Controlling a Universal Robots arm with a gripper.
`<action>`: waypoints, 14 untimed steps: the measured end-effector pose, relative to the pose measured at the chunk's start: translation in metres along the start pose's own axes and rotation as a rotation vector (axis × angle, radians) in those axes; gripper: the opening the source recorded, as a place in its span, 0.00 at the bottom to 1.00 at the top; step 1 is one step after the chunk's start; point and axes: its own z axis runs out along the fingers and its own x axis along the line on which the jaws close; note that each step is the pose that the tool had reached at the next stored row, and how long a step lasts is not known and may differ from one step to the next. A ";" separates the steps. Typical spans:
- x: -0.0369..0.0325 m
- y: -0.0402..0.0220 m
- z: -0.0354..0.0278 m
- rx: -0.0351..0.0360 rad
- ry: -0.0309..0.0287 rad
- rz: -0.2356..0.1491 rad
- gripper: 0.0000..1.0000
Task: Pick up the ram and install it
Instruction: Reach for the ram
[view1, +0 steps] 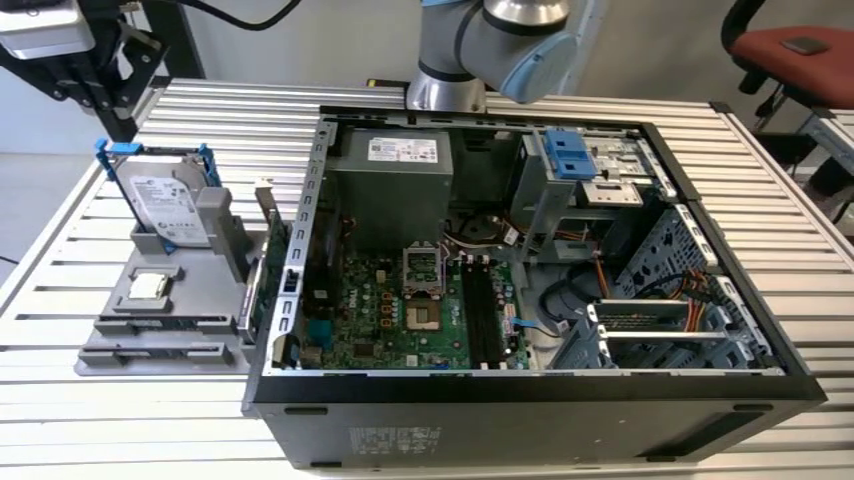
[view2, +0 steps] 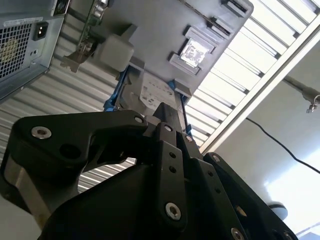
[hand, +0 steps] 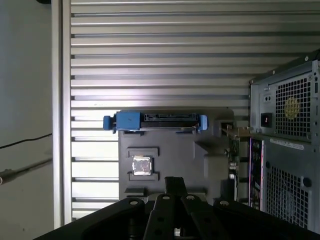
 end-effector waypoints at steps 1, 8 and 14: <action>-0.0001 -0.0019 0.0000 0.0000 0.0000 0.000 0.00; -0.0003 -0.0157 0.0001 0.0000 0.0000 0.000 0.00; -0.0006 -0.0278 0.0003 0.0000 0.0000 0.000 0.00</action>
